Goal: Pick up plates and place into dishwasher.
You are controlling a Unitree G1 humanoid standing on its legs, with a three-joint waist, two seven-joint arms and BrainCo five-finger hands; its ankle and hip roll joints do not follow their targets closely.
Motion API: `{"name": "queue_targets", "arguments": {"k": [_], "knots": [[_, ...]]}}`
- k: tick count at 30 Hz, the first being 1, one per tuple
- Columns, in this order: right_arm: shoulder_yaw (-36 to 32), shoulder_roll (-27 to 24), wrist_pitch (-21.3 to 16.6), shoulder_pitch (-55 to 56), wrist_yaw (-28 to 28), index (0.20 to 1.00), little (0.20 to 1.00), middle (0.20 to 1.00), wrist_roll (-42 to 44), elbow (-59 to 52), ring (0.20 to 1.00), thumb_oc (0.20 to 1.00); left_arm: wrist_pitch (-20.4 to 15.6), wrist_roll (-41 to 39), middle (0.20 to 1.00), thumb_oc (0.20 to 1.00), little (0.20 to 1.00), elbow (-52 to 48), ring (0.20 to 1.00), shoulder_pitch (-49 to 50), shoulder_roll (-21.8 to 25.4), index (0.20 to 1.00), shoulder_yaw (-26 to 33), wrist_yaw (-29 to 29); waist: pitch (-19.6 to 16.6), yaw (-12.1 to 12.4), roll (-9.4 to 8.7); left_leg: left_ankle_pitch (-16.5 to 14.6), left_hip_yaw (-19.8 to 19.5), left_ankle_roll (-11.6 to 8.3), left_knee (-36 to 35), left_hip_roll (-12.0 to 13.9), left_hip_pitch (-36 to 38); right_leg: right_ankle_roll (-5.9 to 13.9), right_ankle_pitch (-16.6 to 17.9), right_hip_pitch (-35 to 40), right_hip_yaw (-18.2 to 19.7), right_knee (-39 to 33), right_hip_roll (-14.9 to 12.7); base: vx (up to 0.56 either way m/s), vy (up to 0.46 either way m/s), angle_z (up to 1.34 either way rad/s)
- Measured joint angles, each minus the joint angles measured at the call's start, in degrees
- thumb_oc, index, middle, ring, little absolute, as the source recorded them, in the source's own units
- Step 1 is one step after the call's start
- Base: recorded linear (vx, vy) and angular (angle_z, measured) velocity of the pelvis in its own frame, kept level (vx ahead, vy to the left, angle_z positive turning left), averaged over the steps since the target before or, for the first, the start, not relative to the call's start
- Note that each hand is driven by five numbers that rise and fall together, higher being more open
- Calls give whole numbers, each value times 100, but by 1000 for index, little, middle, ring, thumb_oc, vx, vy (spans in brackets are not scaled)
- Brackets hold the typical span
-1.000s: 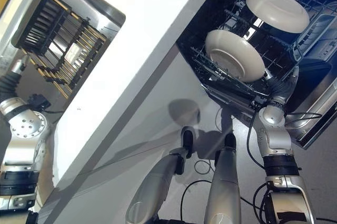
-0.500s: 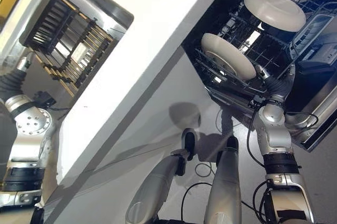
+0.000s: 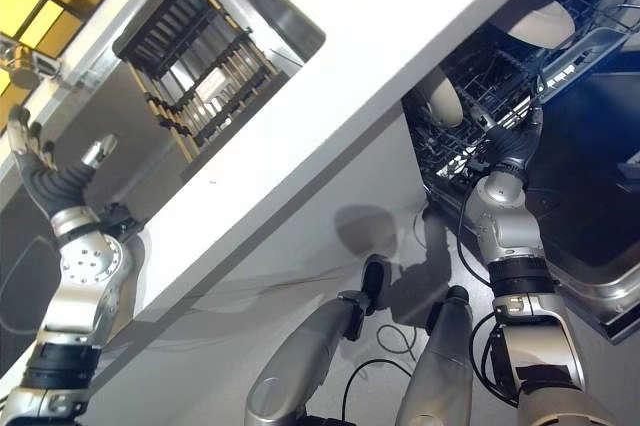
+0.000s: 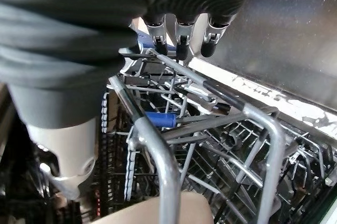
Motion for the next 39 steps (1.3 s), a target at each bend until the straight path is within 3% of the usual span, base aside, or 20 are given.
{"name": "queue_targets", "arguments": {"k": [15, 20, 29, 32, 39], "knots": [[112, -79, -10, -304, 33, 1000, 1000, 1000, 25, 279, 1000, 1000, -471, -259, 1000, 1000, 1000, -169, 1000, 619, 3, 1000, 43, -381, 0, 178, 0, 2, -25, -6, -54, -47, 17, -5, -120, -6, -103, 92, -124, 24, 28, 4], [277, -162, -29, -568, 345, 1000, 1000, 1000, 79, 499, 1000, 1000, -542, -331, 1000, 1000, 1000, -223, 1000, 791, 44, 1000, 67, -491, 0, 211, 1, 5, 23, -3, -91, -36, 6, 0, -117, -49, -175, 89, -194, -22, -28, -5], [562, -289, -54, -596, 386, 1000, 1000, 1000, 71, 522, 1000, 1000, -538, -438, 1000, 1000, 1000, -229, 1000, 755, 98, 1000, 87, -568, 1, 185, -1, 1, 31, -9, -122, 25, 6, 27, -93, -44, -197, 37, -161, -87, -93, -1], [717, -384, 148, -626, 382, 1000, 1000, 1000, -40, 511, 1000, 1000, -492, -437, 1000, 1000, 1000, -212, 1000, 635, 133, 1000, 72, -551, 2, 196, -2, -3, 47, -18, -94, 89, -11, 14, -9, -19, -208, -59, -73, -175, -113, -9], [1258, -634, 1302, -688, 298, 1000, 1000, 1000, -1198, -214, 1000, 1000, -7, -429, 1000, 1000, 1000, -258, 1000, 93, 214, 1000, -42, -180, 14, 69, -20, 15, 214, 13, -139, 369, 11, -24, 322, 95, -102, -543, 258, -146, -161, -21]]}}
